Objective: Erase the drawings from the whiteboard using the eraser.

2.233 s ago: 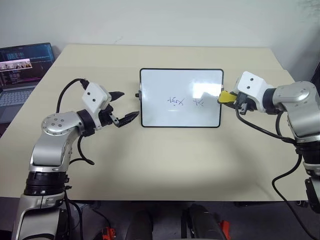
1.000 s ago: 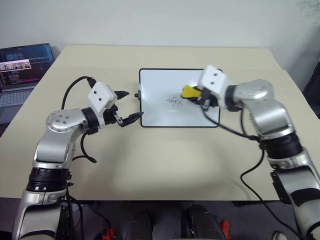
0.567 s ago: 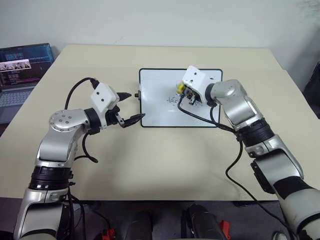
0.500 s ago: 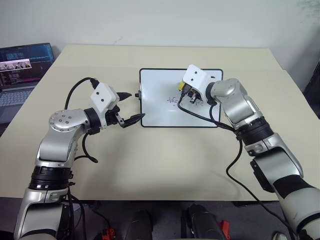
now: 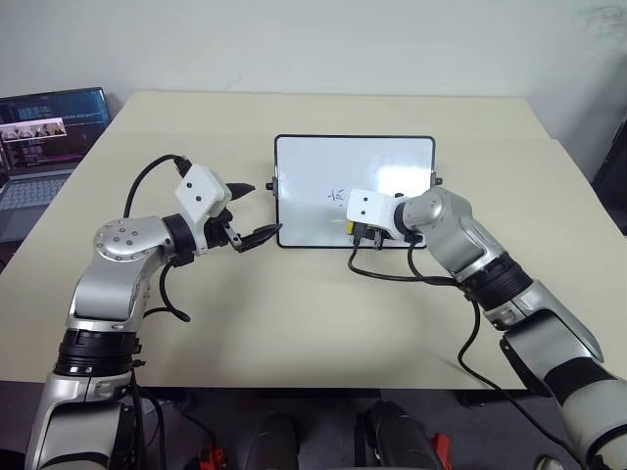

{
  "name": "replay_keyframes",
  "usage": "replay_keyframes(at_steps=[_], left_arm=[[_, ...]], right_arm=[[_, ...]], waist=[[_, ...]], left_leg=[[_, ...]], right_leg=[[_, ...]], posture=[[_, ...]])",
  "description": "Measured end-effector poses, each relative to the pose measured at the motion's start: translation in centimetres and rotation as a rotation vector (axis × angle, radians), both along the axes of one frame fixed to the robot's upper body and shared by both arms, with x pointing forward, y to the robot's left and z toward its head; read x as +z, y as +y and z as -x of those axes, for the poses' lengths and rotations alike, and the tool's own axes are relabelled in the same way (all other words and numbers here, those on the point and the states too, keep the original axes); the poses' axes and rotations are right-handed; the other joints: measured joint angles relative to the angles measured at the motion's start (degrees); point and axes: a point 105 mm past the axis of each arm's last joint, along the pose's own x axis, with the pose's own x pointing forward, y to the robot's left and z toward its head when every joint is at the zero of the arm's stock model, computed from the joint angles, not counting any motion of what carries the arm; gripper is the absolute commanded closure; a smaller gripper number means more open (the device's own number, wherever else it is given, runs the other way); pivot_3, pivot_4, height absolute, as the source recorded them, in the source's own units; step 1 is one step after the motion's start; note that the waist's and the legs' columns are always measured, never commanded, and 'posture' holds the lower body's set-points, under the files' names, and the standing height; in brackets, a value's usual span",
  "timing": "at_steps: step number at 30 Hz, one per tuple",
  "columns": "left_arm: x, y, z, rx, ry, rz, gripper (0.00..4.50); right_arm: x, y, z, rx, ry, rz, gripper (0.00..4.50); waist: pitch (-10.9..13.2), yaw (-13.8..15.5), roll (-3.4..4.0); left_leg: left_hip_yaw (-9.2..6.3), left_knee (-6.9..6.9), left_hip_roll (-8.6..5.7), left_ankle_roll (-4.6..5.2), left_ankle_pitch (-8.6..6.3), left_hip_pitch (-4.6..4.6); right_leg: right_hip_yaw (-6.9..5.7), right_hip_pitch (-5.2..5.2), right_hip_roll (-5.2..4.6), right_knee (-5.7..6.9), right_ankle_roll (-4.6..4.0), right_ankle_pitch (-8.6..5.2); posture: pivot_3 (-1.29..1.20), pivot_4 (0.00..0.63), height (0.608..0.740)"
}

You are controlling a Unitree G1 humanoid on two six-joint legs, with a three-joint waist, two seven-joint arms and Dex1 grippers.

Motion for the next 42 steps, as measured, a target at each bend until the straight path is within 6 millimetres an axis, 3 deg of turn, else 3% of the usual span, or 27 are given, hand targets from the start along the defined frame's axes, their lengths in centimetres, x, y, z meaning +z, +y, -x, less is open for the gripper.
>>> replay_keyframes(at_steps=[2, 5, 7, 12, 21, 25, 28, 32, 35, 42], left_arm=[[0.1, -0.1, 0.0, 0.0, -0.005, 0.0, 0.0], [0.3, -0.2, 0.1, -0.006, -0.011, -0.001, 0.0], [0.2, -0.2, 0.1, -0.005, -0.009, -0.001, 0.0], [0.3, -0.2, 0.1, -0.005, -0.008, 0.002, 0.0], [0.4, -0.3, 0.1, -0.008, -0.008, 0.005, 0.0], [0.3, -0.3, 0.1, -0.007, -0.005, 0.005, 0.0], [0.3, -0.3, 0.1, -0.005, -0.004, 0.005, 0.0], [0.3, -0.3, 0.1, -0.005, -0.005, 0.005, 0.0], [0.3, -0.3, 0.1, -0.004, -0.005, 0.005, 0.0], [0.4, -0.3, 0.1, -0.004, -0.005, 0.005, 0.0]], right_arm=[[1.8, -0.4, -1.6, -0.079, -0.078, -0.039, 3.38], [5.3, -2.6, -3.7, -0.23, -0.206, -0.098, 3.38], [6.1, -3.2, -4.2, -0.269, -0.242, -0.111, 3.38], [5.5, -2.5, -3.9, -0.226, -0.221, -0.088, 3.38], [-0.6, -0.1, 0.8, 0.057, 0.016, 0.045, 3.38], [-0.3, -0.3, 0.9, 0.059, 0.013, 0.056, 3.38], [0.3, -0.4, -0.2, 0.0, -0.035, 0.037, 3.38], [4.0, -0.8, -2.7, -0.13, -0.19, -0.039, 3.38], [5.5, -1.6, -3.7, -0.199, -0.25, -0.071, 3.38], [4.1, -0.2, -2.9, -0.114, -0.196, -0.042, 3.38]], waist=[[0.0, 0.0, 0.0], [0.0, 0.2, 0.0], [0.0, 0.2, 0.0], [0.0, -0.1, 0.0], [0.0, -0.1, 0.01], [0.0, 0.0, 0.0], [0.0, -0.1, 0.01], [0.0, 0.0, 0.0], [0.0, 0.2, 0.0], [0.0, 0.0, 0.0]], left_leg=[[-0.02, 0.1, 0.0, -0.02, 0.02, 0.03], [-0.08, 0.11, 0.0, -0.03, 0.08, 0.05], [-0.09, 0.1, 0.0, -0.03, 0.08, 0.05], [-0.07, 0.04, 0.03, -0.02, 0.07, 0.04], [-0.08, 0.06, 0.04, -0.02, 0.07, 0.03], [-0.09, 0.05, 0.05, -0.02, 0.07, 0.02], [-0.08, 0.05, 0.06, -0.02, 0.07, 0.03], [-0.08, 0.06, 0.06, -0.03, 0.08, 0.04], [-0.09, 0.0, 0.06, -0.03, 0.07, 0.01], [-0.08, -0.02, 0.06, -0.03, 0.07, 0.01]], right_leg=[[0.01, 0.0, 0.02, 0.1, -0.03, 0.02], [-0.01, 0.05, 0.05, 0.1, -0.04, 0.04], [-0.01, 0.05, 0.06, 0.09, -0.04, 0.04], [-0.01, 0.03, 0.06, 0.08, -0.05, 0.04], [-0.01, 0.03, 0.1, 0.08, -0.04, 0.04], [-0.02, 0.03, 0.1, 0.06, -0.04, 0.04], [-0.01, 0.02, 0.1, 0.07, -0.05, 0.04], [-0.01, 0.01, 0.1, 0.09, -0.05, 0.04], [-0.03, 0.01, 0.1, 0.02, -0.05, 0.04], [-0.02, 0.01, 0.1, 0.01, -0.05, 0.04]], posture=[[0.0, 0.15, 0.74], [0.0, 0.15, 0.74], [0.0, 0.15, 0.74], [0.0, 0.15, 0.74], [0.0, 0.15, 0.74], [0.0, 0.15, 0.74], [0.0, 0.15, 0.74], [0.0, 0.15, 0.74], [0.0, 0.15, 0.74], [0.0, 0.15, 0.74]])
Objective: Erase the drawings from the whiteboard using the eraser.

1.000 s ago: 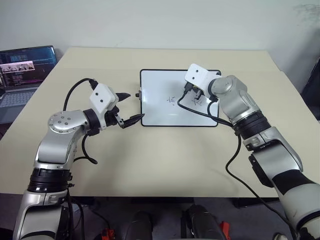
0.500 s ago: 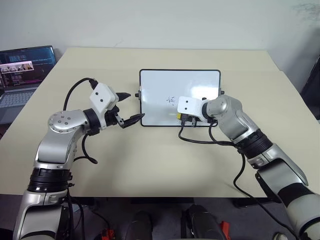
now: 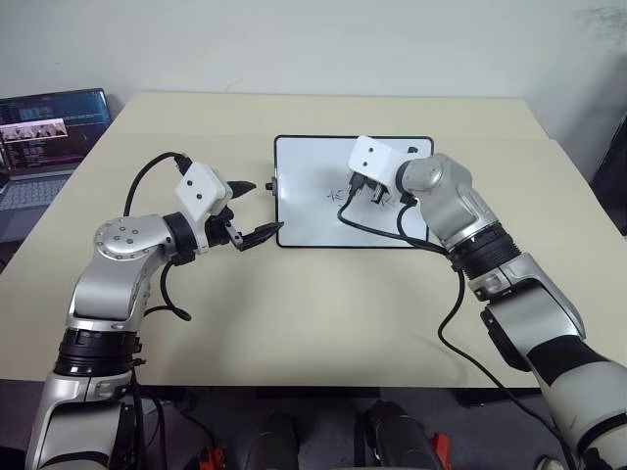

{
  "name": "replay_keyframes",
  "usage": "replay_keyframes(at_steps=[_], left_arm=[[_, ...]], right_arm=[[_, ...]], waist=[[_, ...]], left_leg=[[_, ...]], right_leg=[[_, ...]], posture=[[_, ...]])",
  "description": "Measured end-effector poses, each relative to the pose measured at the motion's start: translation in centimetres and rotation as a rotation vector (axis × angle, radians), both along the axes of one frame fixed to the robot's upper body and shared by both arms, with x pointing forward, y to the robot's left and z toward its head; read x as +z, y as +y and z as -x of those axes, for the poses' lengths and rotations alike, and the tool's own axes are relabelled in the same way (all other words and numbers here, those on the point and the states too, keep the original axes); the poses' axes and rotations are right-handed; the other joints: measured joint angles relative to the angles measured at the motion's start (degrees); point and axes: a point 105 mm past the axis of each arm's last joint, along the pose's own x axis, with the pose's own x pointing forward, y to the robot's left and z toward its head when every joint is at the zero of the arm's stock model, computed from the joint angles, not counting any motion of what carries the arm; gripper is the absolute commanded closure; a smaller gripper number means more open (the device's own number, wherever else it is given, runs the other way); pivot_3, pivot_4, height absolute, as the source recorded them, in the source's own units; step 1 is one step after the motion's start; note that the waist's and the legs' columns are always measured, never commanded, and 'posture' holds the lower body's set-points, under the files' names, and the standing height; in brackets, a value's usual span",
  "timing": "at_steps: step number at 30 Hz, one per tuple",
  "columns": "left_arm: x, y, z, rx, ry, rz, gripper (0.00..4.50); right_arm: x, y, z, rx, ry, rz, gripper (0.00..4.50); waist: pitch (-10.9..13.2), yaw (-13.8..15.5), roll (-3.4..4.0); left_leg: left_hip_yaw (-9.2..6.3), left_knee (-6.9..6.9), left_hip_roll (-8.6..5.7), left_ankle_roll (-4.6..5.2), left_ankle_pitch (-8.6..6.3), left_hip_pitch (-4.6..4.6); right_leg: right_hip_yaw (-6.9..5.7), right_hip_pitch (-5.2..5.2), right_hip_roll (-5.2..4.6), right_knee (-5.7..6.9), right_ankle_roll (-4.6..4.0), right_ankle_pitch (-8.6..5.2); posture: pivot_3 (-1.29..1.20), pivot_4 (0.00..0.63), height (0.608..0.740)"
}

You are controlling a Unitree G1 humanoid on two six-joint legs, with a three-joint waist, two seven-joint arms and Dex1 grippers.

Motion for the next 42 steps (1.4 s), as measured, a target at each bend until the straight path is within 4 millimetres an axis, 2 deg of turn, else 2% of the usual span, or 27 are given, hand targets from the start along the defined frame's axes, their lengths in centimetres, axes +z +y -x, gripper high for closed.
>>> replay_keyframes(at_steps=[5, 7, 12, 14, 18, 22, 25, 27, 33, 35, 38, 42], left_arm=[[0.0, 0.0, 0.0, 0.001, 0.0, 0.0, 0.0], [0.0, 0.0, 0.0, 0.002, 0.0, 0.0, 0.0], [0.0, 0.1, 0.0, 0.003, 0.0, -0.001, 0.0], [0.0, 0.1, 0.0, 0.003, -0.001, -0.001, 0.0], [0.0, 0.1, 0.0, 0.004, -0.001, -0.002, 0.0], [0.0, 0.1, 0.0, 0.004, -0.002, -0.002, 0.0], [0.0, 0.1, 0.0, 0.004, -0.003, -0.003, 0.0], [0.0, 0.1, 0.0, 0.004, -0.003, -0.003, 0.0], [0.0, 0.1, 0.0, 0.003, -0.005, -0.003, 0.0], [0.0, 0.1, 0.0, 0.004, -0.005, -0.003, 0.0], [0.0, 0.1, 0.0, 0.004, -0.004, -0.003, 0.0], [0.0, 0.0, 0.0, 0.003, -0.005, -0.003, 0.0]], right_arm=[[-4.5, 2.6, 3.3, 0.181, 0.156, 0.098, 3.38], [-5.3, 2.9, 4.0, 0.21, 0.189, 0.122, 3.38], [-4.5, 2.6, 3.1, 0.163, 0.148, 0.109, 3.38], [-3.1, 2.7, 2.1, 0.115, 0.09, 0.075, 3.38], [-0.1, 1.2, -0.1, -0.008, -0.01, 0.007, 3.38], [1.1, 0.6, -1.0, -0.061, -0.066, -0.013, 3.38], [1.0, 0.7, -0.9, -0.042, -0.054, -0.001, 3.38], [0.2, 1.0, -0.3, -0.003, -0.018, 0.02, 3.38], [-5.0, 2.8, 3.5, 0.21, 0.173, 0.154, 3.38], [-5.6, 3.0, 4.0, 0.226, 0.198, 0.166, 3.38], [-5.2, 2.7, 3.5, 0.198, 0.174, 0.165, 3.38], [-2.0, 2.8, 1.2, 0.089, 0.039, 0.083, 3.38]], waist=[[0.0, -0.1, 0.0], [0.0, 0.0, 0.01], [0.0, -0.1, 0.0], [0.0, -0.1, 0.01], [0.0, 0.0, 0.0], [0.0, 0.1, 0.0], [0.0, 0.1, 0.0], [0.0, 0.0, 0.0], [0.0, 0.0, 0.0], [0.0, 0.0, 0.01], [0.0, 0.0, 0.01], [0.0, 0.0, 0.0]], left_leg=[[-0.01, 0.01, 0.01, 0.0, 0.0, -0.01], [-0.01, 0.03, 0.0, 0.0, 0.0, -0.02], [-0.02, 0.03, 0.01, 0.0, 0.0, 0.0], [-0.03, 0.04, 0.01, 0.0, 0.01, 0.01], [-0.03, 0.03, 0.01, -0.01, 0.0, 0.0], [-0.03, 0.03, 0.0, 0.0, 0.0, 0.0], [-0.03, 0.03, 0.01, 0.0, 0.0, 0.01], [-0.03, 0.03, 0.01, 0.0, 0.0, 0.01], [-0.03, 0.03, 0.01, 0.0, 0.0, 0.0], [-0.04, 0.04, 0.01, 0.0, 0.0, 0.0], [-0.04, 0.04, 0.01, 0.0, 0.0, 0.01], [-0.06, 0.05, 0.01, -0.01, 0.01, 0.02]], right_leg=[[-0.01, -0.01, 0.02, 0.0, 0.01, 0.0], [-0.01, -0.01, 0.01, 0.0, 0.0, 0.0], [-0.01, -0.01, 0.02, 0.03, 0.0, 0.0], [-0.01, -0.01, 0.02, 0.06, 0.0, 0.0], [-0.02, -0.01, 0.01, 0.04, 0.0, 0.0], [-0.02, 0.0, 0.01, 0.04, 0.0, 0.0], [-0.02, 0.0, 0.02, 0.05, 0.0, 0.0], [-0.02, 0.0, 0.02, 0.04, 0.0, 0.0], [-0.03, 0.0, 0.02, 0.04, 0.0, 0.0], [-0.02, 0.0, 0.02, 0.05, 0.0, 0.0], [-0.03, 0.0, 0.02, 0.05, 0.0, 0.0], [-0.03, 0.0, 0.03, 0.08, -0.01, 0.0]], posture=[[0.0, 0.15, 0.74], [0.0, 0.15, 0.74], [0.0, 0.15, 0.74], [0.0, 0.15, 0.74], [0.0, 0.15, 0.74], [0.0, 0.15, 0.74], [0.0, 0.15, 0.74], [0.0, 0.15, 0.74], [0.0, 0.15, 0.74], [0.0, 0.15, 0.74], [0.0, 0.15, 0.74], [0.0, 0.15, 0.74]])
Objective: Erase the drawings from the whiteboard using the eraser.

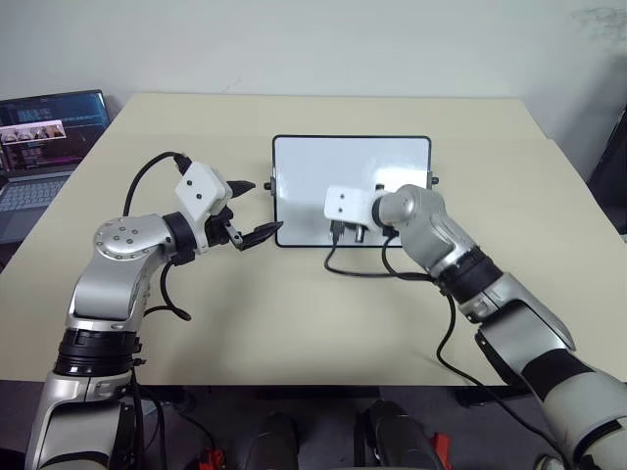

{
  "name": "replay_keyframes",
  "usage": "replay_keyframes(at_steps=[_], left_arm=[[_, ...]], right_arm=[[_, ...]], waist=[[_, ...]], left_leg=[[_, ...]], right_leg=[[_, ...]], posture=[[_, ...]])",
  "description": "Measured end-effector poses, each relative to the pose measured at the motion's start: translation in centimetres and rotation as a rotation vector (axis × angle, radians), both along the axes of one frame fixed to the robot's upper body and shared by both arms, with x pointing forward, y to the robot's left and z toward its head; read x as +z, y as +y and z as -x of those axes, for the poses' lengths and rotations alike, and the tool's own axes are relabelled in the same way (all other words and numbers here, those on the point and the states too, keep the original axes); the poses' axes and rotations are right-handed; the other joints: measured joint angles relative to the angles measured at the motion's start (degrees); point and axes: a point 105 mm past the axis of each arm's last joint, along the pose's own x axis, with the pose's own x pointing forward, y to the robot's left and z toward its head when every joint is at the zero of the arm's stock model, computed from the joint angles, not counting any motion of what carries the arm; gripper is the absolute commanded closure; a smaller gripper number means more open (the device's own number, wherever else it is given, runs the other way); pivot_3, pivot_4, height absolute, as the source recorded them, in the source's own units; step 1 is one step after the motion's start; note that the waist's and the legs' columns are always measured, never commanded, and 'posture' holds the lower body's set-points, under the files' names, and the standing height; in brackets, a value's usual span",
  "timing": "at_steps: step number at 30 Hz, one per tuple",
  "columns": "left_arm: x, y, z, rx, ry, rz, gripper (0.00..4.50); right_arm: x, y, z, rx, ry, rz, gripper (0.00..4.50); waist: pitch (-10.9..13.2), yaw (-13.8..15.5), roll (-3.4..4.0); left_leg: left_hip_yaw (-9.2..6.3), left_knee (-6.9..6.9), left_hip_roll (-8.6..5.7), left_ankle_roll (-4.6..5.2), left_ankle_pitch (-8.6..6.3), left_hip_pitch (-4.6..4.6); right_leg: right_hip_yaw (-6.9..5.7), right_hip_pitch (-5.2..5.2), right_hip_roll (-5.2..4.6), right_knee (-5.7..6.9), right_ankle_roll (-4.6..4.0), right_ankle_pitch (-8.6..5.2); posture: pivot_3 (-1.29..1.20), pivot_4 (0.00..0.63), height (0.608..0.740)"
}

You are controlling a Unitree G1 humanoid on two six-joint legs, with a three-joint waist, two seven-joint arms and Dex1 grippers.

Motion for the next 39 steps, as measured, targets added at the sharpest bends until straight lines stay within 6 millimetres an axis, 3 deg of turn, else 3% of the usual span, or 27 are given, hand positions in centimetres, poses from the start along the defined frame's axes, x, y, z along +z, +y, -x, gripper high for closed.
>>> replay_keyframes(at_steps=[5, 9, 12, 20, 25, 28, 33, 39], left_arm=[[0.0, 0.0, 0.0, 0.001, -0.001, 0.0, 0.0], [0.0, 0.0, 0.0, 0.001, -0.001, 0.001, 0.0], [0.0, 0.0, 0.0, 0.001, -0.001, 0.001, 0.0], [0.0, 0.0, 0.0, 0.001, -0.001, 0.001, 0.0], [0.0, 0.0, 0.0, 0.001, -0.001, 0.001, 0.0], [0.0, 0.0, 0.0, 0.001, -0.001, 0.001, 0.0], [0.0, 0.0, 0.0, 0.001, -0.001, 0.0, 0.0], [0.0, 0.0, 0.0, 0.0, -0.001, 0.001, 0.0]], right_arm=[[2.7, -0.6, -1.9, -0.116, -0.111, -0.117, 3.38], [3.3, -0.9, -2.4, -0.141, -0.144, -0.135, 3.38], [2.6, -0.7, -1.9, -0.099, -0.103, -0.098, 3.38], [-2.4, 0.9, 1.7, 0.13, 0.073, 0.059, 3.38], [-2.5, 0.9, 1.8, 0.13, 0.081, 0.07, 3.38], [-1.3, 1.1, 0.8, 0.075, 0.015, 0.029, 3.38], [2.9, -0.1, -1.8, -0.084, -0.144, -0.108, 3.38], [3.2, -0.2, -1.9, -0.082, -0.149, -0.112, 3.38]], waist=[[0.0, 0.1, 0.0], [0.0, 0.1, 0.0], [0.0, 0.1, 0.0], [0.0, 0.0, 0.0], [0.0, 0.0, 0.0], [0.0, 0.0, 0.0], [0.0, 0.0, 0.0], [0.0, 0.0, 0.01]], left_leg=[[0.01, -0.06, 0.0, 0.0, 0.0, -0.02], [0.02, -0.07, 0.0, 0.0, 0.0, -0.02], [0.01, -0.07, 0.0, 0.01, -0.01, -0.01], [0.01, -0.07, 0.0, 0.0, -0.01, -0.01], [0.01, -0.07, 0.0, 0.0, 0.0, -0.02], [0.01, -0.06, 0.0, 0.0, 0.0, -0.01], [0.01, -0.09, 0.0, 0.0, 0.0, -0.02], [0.03, -0.28, 0.01, 0.0, -0.01, -0.04]], right_leg=[[0.01, 0.0, -0.01, -0.05, 0.0, 0.0], [0.01, -0.01, -0.01, -0.06, 0.0, 0.0], [0.0, 0.0, 0.0, -0.06, 0.0, 0.0], [0.0, 0.0, 0.0, -0.05, 0.01, -0.01], [-0.01, -0.01, 0.0, -0.06, 0.01, -0.01], [0.01, -0.01, 0.0, -0.04, 0.0, 0.0], [0.0, -0.01, 0.0, -0.08, 0.0, 0.0], [0.01, -0.05, -0.01, -0.23, -0.02, -0.02]], posture=[[0.0, 0.15, 0.74], [0.0, 0.15, 0.74], [0.0, 0.15, 0.74], [0.0, 0.15, 0.74], [0.0, 0.15, 0.74], [0.0, 0.15, 0.74], [0.0, 0.15, 0.74], [0.0, 0.15, 0.74]])
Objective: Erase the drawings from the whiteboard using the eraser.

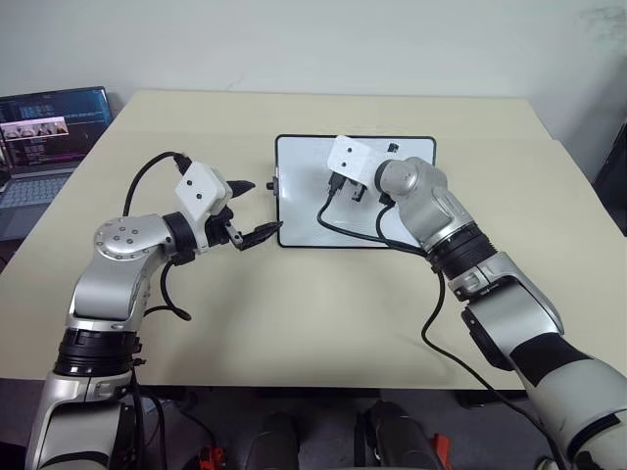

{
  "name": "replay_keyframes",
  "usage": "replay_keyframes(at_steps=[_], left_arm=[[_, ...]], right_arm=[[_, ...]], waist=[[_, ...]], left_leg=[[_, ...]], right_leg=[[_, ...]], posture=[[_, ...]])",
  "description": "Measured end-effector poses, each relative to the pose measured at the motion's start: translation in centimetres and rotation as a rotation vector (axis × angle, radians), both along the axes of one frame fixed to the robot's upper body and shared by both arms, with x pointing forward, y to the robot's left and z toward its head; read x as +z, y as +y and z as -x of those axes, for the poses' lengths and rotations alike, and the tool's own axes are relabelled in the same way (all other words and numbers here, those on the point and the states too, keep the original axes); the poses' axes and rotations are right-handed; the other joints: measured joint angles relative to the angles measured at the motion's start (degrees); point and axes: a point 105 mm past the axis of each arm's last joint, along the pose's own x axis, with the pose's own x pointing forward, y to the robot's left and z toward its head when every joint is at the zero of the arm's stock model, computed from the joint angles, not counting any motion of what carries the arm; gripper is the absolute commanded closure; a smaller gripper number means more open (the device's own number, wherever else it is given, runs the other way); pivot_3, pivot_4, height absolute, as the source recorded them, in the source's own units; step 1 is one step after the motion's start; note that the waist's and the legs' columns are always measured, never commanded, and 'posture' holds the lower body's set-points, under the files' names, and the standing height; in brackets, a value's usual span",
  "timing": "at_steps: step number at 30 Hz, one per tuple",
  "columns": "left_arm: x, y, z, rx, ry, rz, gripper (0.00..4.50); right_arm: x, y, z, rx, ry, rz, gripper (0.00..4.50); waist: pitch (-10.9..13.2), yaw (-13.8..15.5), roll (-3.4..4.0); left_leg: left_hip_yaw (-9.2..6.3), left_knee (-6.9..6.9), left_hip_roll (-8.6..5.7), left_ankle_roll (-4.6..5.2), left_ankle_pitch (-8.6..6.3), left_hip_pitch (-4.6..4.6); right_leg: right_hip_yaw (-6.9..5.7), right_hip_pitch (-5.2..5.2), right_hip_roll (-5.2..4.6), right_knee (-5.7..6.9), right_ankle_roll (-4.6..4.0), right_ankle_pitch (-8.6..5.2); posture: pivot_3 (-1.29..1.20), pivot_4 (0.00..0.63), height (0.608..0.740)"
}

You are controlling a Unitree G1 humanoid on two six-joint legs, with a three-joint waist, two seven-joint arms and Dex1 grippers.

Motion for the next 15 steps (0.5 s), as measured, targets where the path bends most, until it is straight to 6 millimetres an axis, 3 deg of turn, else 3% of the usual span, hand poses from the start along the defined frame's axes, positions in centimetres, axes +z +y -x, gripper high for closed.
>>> replay_keyframes(at_steps=[8, 15], left_arm=[[0.0, 0.0, 0.0, -0.001, 0.0, 0.001, 0.0], [0.0, -0.1, 0.0, -0.001, 0.0, 0.003, 0.0]], right_arm=[[-4.5, 1.6, 3.2, 0.2, 0.186, 0.123, 3.38], [-5.2, 1.7, 4.1, 0.237, 0.22, 0.149, 3.38]], waist=[[0.0, 0.0, 0.0], [0.0, 0.0, 0.0]], left_leg=[[-0.01, -0.01, 0.0, 0.0, 0.0, 0.0], [-0.01, -0.02, 0.01, 0.0, 0.0, 0.0]], right_leg=[[-0.01, 0.0, 0.0, 0.01, 0.0, 0.0], [-0.02, 0.0, 0.0, 0.0, 0.0, 0.0]], posture=[[0.0, 0.15, 0.74], [0.0, 0.15, 0.74]])
